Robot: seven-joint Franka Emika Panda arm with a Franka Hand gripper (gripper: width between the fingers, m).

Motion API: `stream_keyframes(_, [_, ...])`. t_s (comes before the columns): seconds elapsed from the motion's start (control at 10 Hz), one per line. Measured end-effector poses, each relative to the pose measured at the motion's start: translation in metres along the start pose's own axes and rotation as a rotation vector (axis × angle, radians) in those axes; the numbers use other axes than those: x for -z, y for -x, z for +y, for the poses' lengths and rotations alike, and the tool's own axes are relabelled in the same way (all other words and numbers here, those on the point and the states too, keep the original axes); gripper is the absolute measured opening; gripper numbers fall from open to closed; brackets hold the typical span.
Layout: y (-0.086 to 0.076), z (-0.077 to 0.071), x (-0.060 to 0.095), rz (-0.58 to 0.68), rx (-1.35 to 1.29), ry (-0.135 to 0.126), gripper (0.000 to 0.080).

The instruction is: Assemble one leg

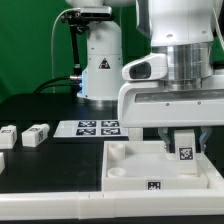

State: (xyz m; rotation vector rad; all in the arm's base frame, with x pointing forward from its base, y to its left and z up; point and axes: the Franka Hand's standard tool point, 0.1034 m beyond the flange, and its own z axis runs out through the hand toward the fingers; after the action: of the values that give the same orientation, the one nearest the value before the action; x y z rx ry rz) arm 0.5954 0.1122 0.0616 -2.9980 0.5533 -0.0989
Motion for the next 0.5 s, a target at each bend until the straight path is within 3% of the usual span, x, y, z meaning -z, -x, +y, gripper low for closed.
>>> stream_keyframes(0.5, [0.0042,-0.0049,-0.0016,-0.019,-0.812,-0.027,0.0290])
